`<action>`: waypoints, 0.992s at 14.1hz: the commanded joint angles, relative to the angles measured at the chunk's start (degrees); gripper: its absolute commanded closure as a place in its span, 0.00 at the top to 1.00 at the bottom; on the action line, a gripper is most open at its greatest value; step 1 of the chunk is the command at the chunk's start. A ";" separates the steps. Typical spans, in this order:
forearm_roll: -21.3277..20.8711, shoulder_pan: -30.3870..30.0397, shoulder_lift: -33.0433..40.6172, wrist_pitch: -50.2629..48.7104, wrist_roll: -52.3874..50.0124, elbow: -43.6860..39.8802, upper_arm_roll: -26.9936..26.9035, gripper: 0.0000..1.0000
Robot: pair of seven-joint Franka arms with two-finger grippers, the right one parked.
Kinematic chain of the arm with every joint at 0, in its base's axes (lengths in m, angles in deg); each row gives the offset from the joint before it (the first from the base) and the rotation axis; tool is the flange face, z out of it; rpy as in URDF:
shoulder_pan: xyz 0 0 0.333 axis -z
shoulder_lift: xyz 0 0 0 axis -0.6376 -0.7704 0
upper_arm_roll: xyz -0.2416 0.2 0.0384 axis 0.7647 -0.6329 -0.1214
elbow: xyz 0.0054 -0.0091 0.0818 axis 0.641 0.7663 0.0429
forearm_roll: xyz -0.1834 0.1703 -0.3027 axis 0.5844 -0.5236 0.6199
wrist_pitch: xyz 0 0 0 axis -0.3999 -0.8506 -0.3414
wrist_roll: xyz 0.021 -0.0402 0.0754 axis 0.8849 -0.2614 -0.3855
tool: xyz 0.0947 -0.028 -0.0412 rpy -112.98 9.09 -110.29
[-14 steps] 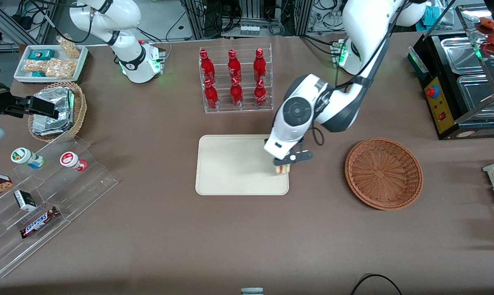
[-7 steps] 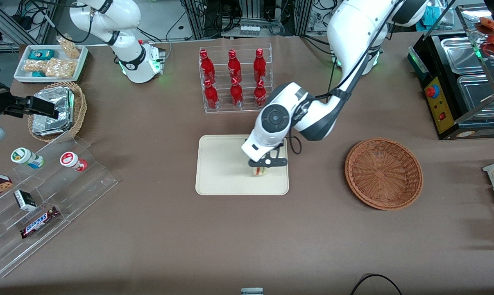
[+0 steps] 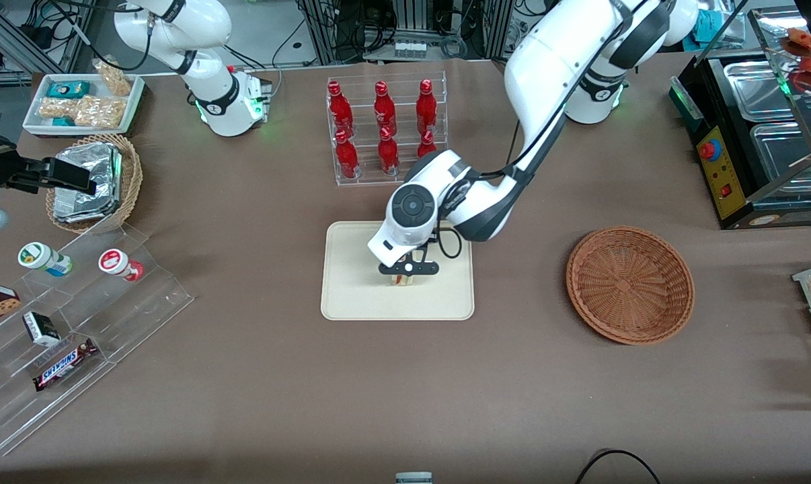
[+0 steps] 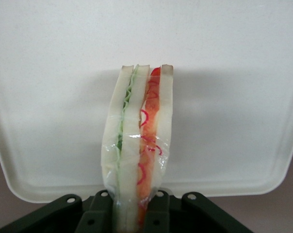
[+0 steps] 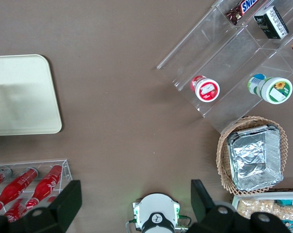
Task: Place sandwich from basket to tray
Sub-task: 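Lower the sandwich onto the cream tray and open the left gripper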
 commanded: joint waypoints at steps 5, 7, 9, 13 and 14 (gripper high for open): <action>-3.22 1.51 -3.70 -1.36 -5.00 -4.72 -0.56 0.40; -3.13 1.25 -3.61 -1.36 -4.74 -4.72 -0.56 0.76; -3.04 0.99 -3.27 -1.44 -4.82 -4.81 -0.56 0.89; -3.13 0.81 -1.42 -6.95 -4.47 -7.34 -0.91 1.00; -3.13 0.11 -0.29 -9.24 -4.30 -8.05 -1.35 1.00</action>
